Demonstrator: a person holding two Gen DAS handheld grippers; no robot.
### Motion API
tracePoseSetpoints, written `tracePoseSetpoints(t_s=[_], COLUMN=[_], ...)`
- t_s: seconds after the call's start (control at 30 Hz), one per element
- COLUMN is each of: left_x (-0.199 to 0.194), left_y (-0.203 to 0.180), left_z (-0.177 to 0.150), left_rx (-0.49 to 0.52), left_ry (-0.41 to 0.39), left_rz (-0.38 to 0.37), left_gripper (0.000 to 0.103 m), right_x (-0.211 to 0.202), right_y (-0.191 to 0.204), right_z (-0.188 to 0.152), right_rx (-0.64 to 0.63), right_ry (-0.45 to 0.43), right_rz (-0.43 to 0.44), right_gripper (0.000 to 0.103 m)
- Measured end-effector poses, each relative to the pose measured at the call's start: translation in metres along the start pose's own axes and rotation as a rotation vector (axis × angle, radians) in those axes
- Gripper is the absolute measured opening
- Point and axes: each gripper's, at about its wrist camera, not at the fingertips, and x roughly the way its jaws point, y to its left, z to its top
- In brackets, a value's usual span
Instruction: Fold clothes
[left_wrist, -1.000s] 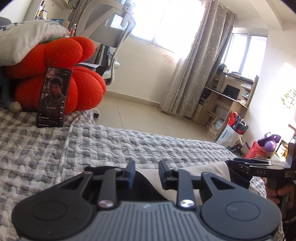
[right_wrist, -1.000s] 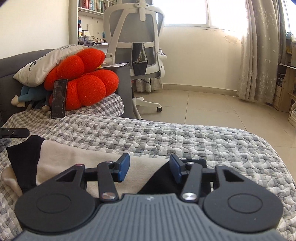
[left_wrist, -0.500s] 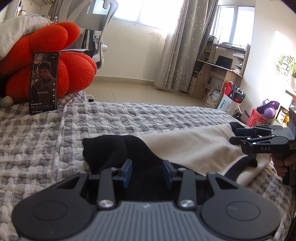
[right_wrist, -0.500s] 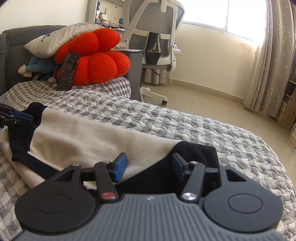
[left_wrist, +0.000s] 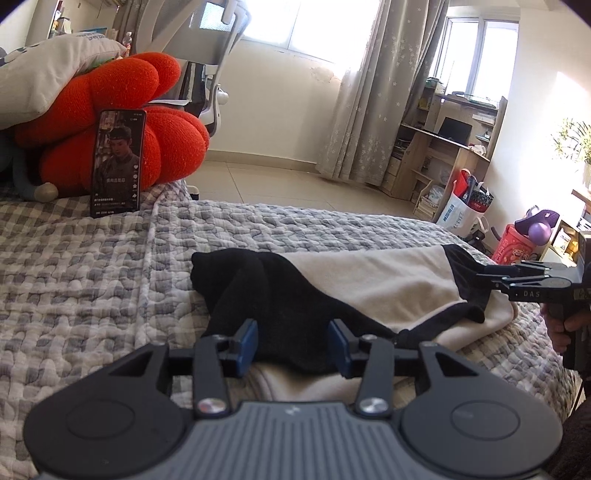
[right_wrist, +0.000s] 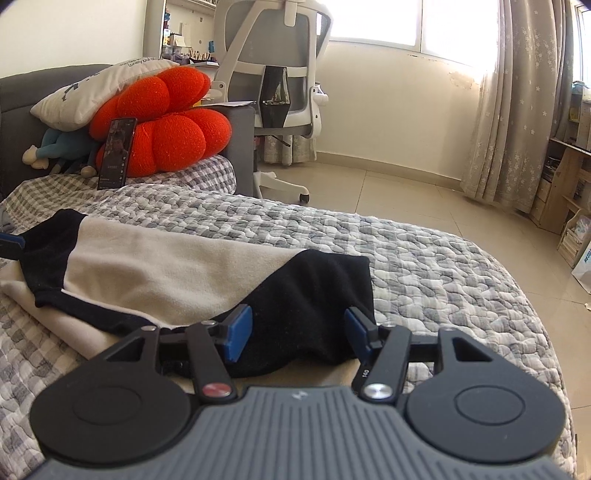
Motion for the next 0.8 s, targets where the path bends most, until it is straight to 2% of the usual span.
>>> tracePoseSetpoints(t_s=[0.1, 0.3, 0.53, 0.67, 0.8], left_x=[-0.007, 0.002, 0.022, 0.031, 0.034], left_y=[0.007, 0.042, 0.078, 0.093, 0.091], left_z=[0.008, 0.021, 0.016, 0.004, -0.006], left_rx=[-0.022, -0.198, -0.432, -0.571, -0.589], left_ry=[-0.032, -0.052, -0.058, -0.072, -0.071], left_rz=[0.026, 0.028, -0.042, -0.086, -0.078], left_gripper=[0.047, 0.046, 0.042, 0.033, 0.033], right_x=[-0.002, 0.003, 0.026, 0.039, 0.05], right_y=[0.004, 0.033, 0.088, 0.125, 0.157], right_z=[0.003, 0.019, 0.04, 0.047, 0.045], right_rx=[0.002, -0.029, -0.083, -0.156, -0.226], right_ry=[-0.008, -0.027, -0.009, 0.025, 0.058], right_rz=[0.029, 0.206, 0.439, 0.586, 0.656], right_gripper=[0.059, 0.059, 0.059, 0.046, 0.032])
